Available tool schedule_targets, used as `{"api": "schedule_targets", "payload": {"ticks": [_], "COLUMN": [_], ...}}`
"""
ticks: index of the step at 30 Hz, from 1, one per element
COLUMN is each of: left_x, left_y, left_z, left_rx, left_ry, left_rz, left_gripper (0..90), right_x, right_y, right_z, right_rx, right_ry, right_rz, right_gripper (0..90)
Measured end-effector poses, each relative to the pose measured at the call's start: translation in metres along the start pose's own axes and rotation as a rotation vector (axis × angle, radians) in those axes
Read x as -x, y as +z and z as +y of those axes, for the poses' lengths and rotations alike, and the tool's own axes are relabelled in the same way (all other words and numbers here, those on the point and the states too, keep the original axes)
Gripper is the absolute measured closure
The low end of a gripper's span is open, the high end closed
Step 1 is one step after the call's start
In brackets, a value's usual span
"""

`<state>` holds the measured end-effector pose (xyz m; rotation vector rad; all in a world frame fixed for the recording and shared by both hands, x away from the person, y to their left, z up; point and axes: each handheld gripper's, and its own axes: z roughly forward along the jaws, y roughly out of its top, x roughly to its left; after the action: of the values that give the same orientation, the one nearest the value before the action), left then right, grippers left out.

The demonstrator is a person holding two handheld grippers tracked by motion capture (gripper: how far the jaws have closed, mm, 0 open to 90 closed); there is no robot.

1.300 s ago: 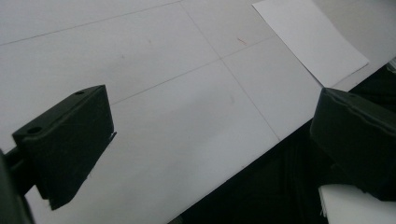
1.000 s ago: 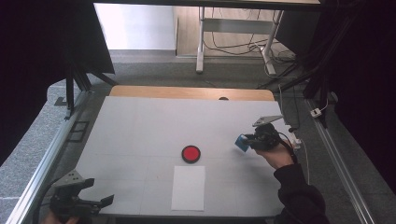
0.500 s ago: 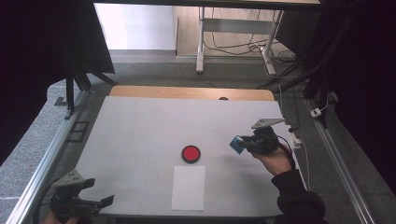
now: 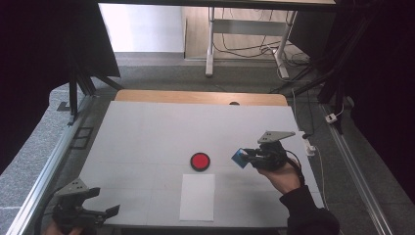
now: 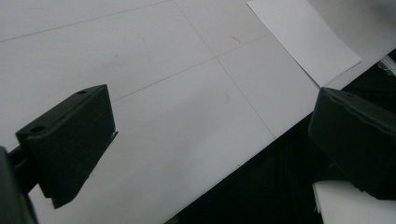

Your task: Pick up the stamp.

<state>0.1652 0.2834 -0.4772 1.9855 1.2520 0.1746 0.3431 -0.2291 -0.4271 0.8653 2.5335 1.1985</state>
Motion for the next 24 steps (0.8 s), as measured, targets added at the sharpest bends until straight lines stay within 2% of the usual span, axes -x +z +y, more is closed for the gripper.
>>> {"api": "schedule_targets", "payload": {"ticks": [8, 14, 18, 24], "left_x": [0.000, 0.000, 0.000, 0.000], "left_y": [-0.001, -0.001, -0.001, -0.001], "left_z": [-0.001, -0.001, -0.001, -0.001], "left_rx": [0.011, 0.012, 0.012, 0.010], "left_ry": [0.003, 0.003, 0.004, 0.008], "left_rz": [-0.008, -0.012, -0.013, -0.010], "left_gripper": [0.4, 0.4, 0.4, 0.4], "right_x": [-0.024, -0.042, -0.054, -0.068], "right_y": [-0.001, -0.001, -0.001, 0.001], "right_z": [0.002, 0.003, 0.004, 0.004], "right_rx": [0.028, 0.057, 0.068, 0.076], "right_ry": [-0.033, -0.047, -0.079, -0.084], "right_rz": [0.035, 0.080, 0.103, 0.135], "right_gripper": [71.2, 71.2, 71.2, 71.2]}}
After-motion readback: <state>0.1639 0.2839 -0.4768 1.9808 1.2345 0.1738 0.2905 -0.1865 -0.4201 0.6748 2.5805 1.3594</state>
